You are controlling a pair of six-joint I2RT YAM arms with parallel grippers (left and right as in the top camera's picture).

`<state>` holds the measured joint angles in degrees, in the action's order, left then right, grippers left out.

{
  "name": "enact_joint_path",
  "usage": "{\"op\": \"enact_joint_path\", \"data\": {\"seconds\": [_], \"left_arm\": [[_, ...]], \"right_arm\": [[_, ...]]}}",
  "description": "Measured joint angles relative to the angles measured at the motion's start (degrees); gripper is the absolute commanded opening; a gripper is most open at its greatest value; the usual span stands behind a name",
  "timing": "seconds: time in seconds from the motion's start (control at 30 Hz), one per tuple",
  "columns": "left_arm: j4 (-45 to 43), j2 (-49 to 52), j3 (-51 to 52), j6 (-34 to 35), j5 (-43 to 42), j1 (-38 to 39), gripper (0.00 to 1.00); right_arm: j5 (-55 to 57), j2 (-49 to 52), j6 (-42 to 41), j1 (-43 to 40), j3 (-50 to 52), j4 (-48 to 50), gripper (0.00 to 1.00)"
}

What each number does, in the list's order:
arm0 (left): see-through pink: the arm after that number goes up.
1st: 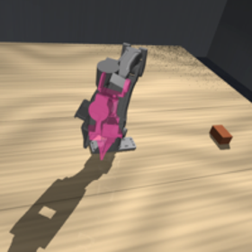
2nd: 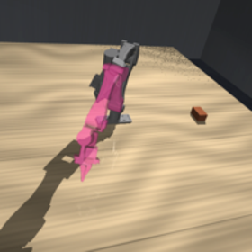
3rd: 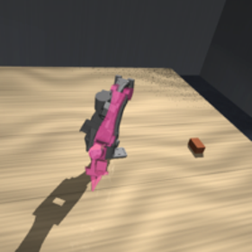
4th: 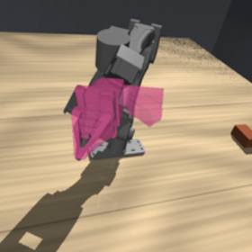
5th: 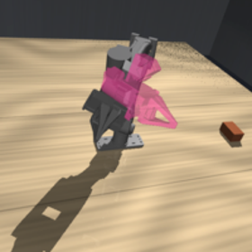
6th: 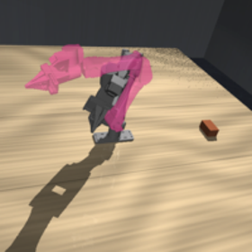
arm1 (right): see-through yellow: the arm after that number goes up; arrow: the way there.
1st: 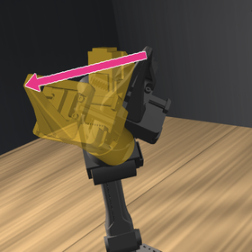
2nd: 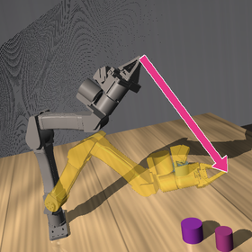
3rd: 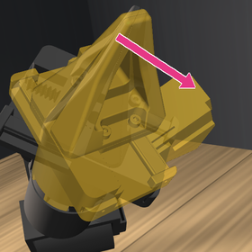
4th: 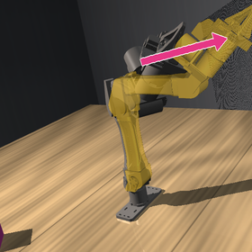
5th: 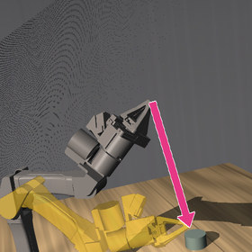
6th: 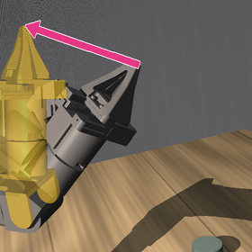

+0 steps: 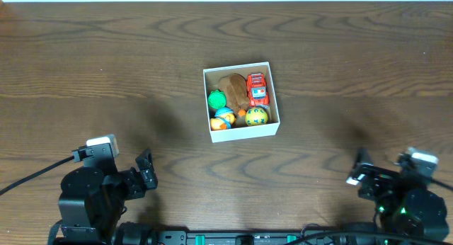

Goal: Pack container

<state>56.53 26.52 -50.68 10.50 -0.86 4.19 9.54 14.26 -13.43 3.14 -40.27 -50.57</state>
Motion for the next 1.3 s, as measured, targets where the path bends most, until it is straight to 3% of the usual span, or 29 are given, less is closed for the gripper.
{"op": "enact_joint_path", "data": {"seconds": [0.23, 0.57, 0.87, 1.3], "left_arm": [[0.0, 0.0, 0.1, 0.0, 0.0, 0.0, 0.98], [0.0, 0.0, 0.2, 0.0, 0.0, 0.0, 0.98], [0.0, 0.0, 0.2, 0.0, 0.0, 0.0, 0.98], [0.0, 0.0, 0.2, 0.0, 0.0, 0.0, 0.98]], "right_arm": [[-14.2, -7.3, 14.1, 0.0, 16.7, 21.1, 0.99], [-18.9, -13.3, 18.0, 0.0, 37.3, 55.1, 0.99], [-15.2, -13.6, 15.5, 0.0, 39.8, 47.1, 0.99], [-15.1, -13.6, 14.9, 0.0, 39.9, 47.1, 0.99]]}}
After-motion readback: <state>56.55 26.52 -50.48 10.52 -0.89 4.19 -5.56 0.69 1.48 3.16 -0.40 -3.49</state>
